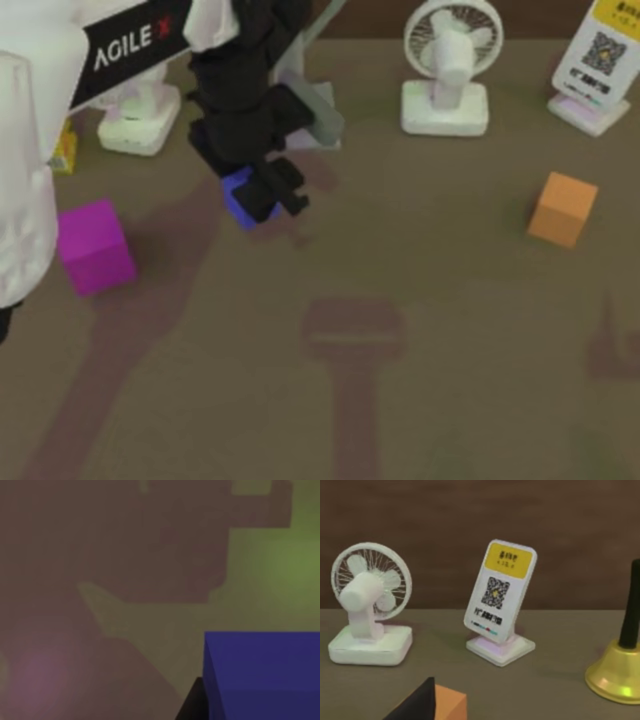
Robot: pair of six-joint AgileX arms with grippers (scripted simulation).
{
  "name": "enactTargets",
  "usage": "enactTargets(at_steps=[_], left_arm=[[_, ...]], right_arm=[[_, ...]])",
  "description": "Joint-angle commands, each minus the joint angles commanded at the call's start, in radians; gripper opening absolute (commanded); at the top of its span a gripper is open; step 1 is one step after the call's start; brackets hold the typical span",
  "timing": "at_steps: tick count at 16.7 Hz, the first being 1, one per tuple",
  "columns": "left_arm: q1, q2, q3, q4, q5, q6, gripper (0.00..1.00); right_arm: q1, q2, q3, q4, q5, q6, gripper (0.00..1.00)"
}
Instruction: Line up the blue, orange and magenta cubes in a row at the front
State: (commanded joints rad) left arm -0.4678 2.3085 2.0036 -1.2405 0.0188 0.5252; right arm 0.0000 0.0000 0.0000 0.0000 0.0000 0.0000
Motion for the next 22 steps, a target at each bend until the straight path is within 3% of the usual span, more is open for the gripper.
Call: enactTargets(at_steps=[6, 14, 16, 22], left_arm=[[-0.045, 0.003, 0.004, -0.002, -0.001, 0.010, 0.00], [-0.422, -0.019, 0.021, -0.046, -0.003, 0.073, 0.00], [-0.483, -0.029, 0.022, -0.050, -0.003, 0.084, 0.00], [-0.499, -0.028, 0.019, -0.046, -0.003, 0.088, 0.00]], right_arm=[[0.000, 0.000, 0.000, 0.000, 0.000, 0.000, 1.00], [0.000, 0.000, 0.000, 0.000, 0.000, 0.000, 1.00], [0.000, 0.000, 0.000, 0.000, 0.000, 0.000, 1.00], [0.000, 0.000, 0.000, 0.000, 0.000, 0.000, 1.00]])
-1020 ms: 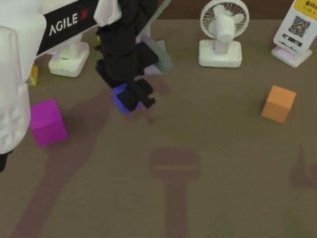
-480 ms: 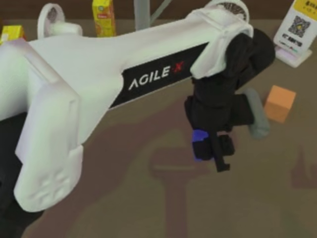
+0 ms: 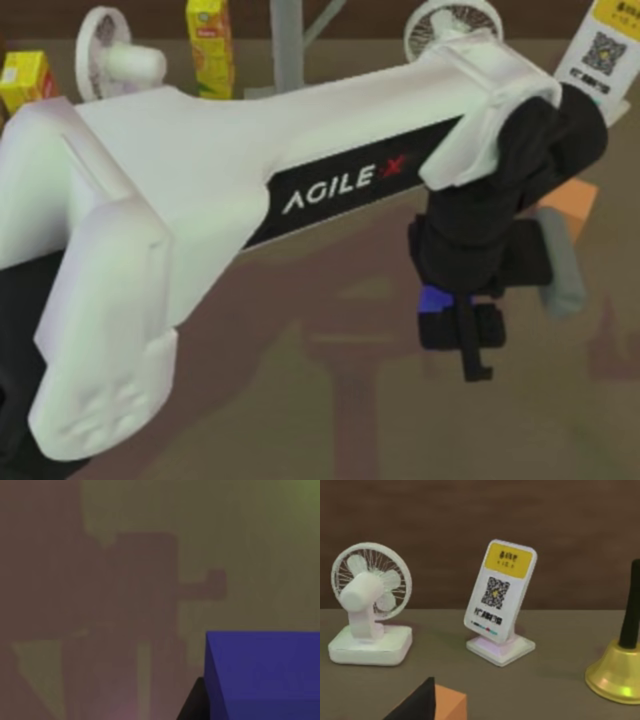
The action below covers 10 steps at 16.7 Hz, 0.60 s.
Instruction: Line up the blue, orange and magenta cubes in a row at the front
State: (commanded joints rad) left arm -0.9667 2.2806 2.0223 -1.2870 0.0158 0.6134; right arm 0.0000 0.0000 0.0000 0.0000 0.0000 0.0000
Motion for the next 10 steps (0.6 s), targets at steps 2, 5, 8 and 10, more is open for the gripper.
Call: enactTargets(at_steps=[2, 5, 8, 10], left_arm=[[0.001, 0.006, -0.034, 0.038, -0.001, -0.001, 0.00], [0.001, 0.028, -0.120, 0.160, -0.002, -0.003, 0.00], [-0.002, 0.047, -0.182, 0.234, 0.000, 0.000, 0.00], [-0.003, 0.048, -0.184, 0.237, 0.001, 0.000, 0.00]], right_arm=[[0.000, 0.000, 0.000, 0.000, 0.000, 0.000, 1.00], [0.000, 0.000, 0.000, 0.000, 0.000, 0.000, 1.00], [0.000, 0.000, 0.000, 0.000, 0.000, 0.000, 1.00], [0.000, 0.000, 0.000, 0.000, 0.000, 0.000, 1.00]])
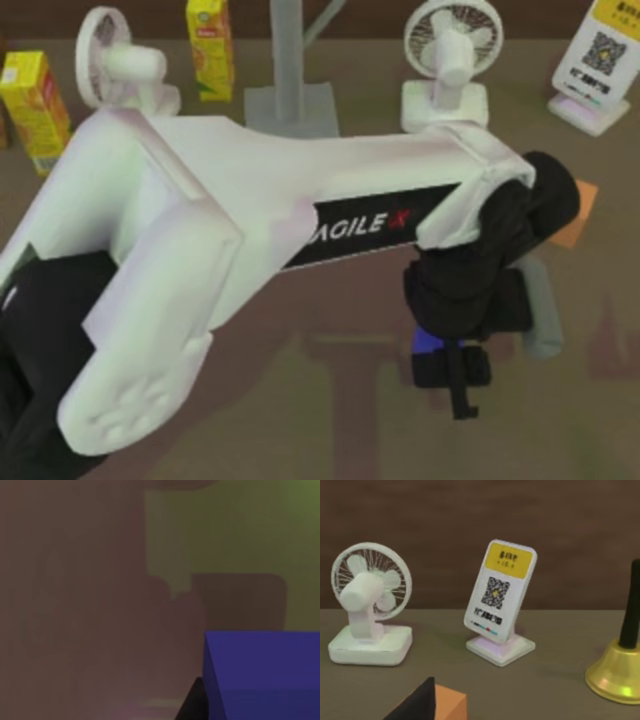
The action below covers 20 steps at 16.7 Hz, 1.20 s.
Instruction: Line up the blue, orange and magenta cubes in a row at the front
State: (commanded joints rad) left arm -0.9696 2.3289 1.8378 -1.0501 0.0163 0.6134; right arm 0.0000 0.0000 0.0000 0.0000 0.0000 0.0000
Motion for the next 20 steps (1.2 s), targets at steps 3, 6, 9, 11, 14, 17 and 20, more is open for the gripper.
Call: enactTargets(at_steps=[3, 6, 9, 11, 14, 17, 20], left_arm=[[0.000, 0.000, 0.000, 0.000, 0.000, 0.000, 0.08], [0.000, 0.000, 0.000, 0.000, 0.000, 0.000, 0.30], [0.000, 0.000, 0.000, 0.000, 0.000, 0.000, 0.53], [0.000, 0.000, 0.000, 0.000, 0.000, 0.000, 0.68], [0.000, 0.000, 0.000, 0.000, 0.000, 0.000, 0.90], [0.000, 0.000, 0.000, 0.000, 0.000, 0.000, 1.00], [0.000, 0.000, 0.000, 0.000, 0.000, 0.000, 1.00]], right_arm=[[0.000, 0.000, 0.000, 0.000, 0.000, 0.000, 1.00], [0.000, 0.000, 0.000, 0.000, 0.000, 0.000, 1.00], [0.000, 0.000, 0.000, 0.000, 0.000, 0.000, 1.00], [0.000, 0.000, 0.000, 0.000, 0.000, 0.000, 1.00], [0.000, 0.000, 0.000, 0.000, 0.000, 0.000, 1.00], [0.000, 0.000, 0.000, 0.000, 0.000, 0.000, 1.00], [0.000, 0.000, 0.000, 0.000, 0.000, 0.000, 1.00]])
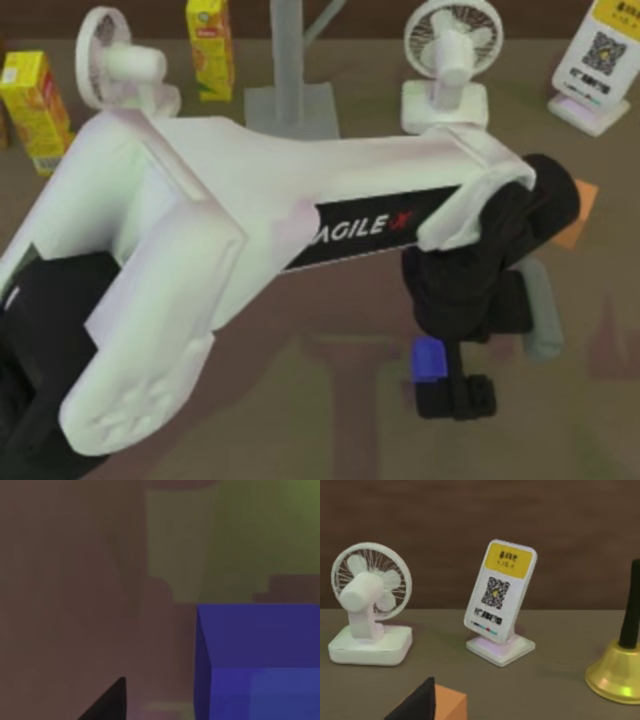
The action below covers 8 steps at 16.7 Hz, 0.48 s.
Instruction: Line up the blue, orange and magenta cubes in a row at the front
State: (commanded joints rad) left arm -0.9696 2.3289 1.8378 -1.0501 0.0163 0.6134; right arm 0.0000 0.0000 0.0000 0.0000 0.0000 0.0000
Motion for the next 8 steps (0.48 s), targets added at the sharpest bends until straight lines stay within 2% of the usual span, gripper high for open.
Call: enactTargets(at_steps=[5, 8], left_arm=[[0.001, -0.001, 0.004, -0.004, 0.000, 0.001, 1.00], [0.008, -0.014, 0.066, -0.076, -0.002, -0.001, 1.00]], right_arm=[[0.000, 0.000, 0.000, 0.000, 0.000, 0.000, 1.00], [0.000, 0.000, 0.000, 0.000, 0.000, 0.000, 1.00]])
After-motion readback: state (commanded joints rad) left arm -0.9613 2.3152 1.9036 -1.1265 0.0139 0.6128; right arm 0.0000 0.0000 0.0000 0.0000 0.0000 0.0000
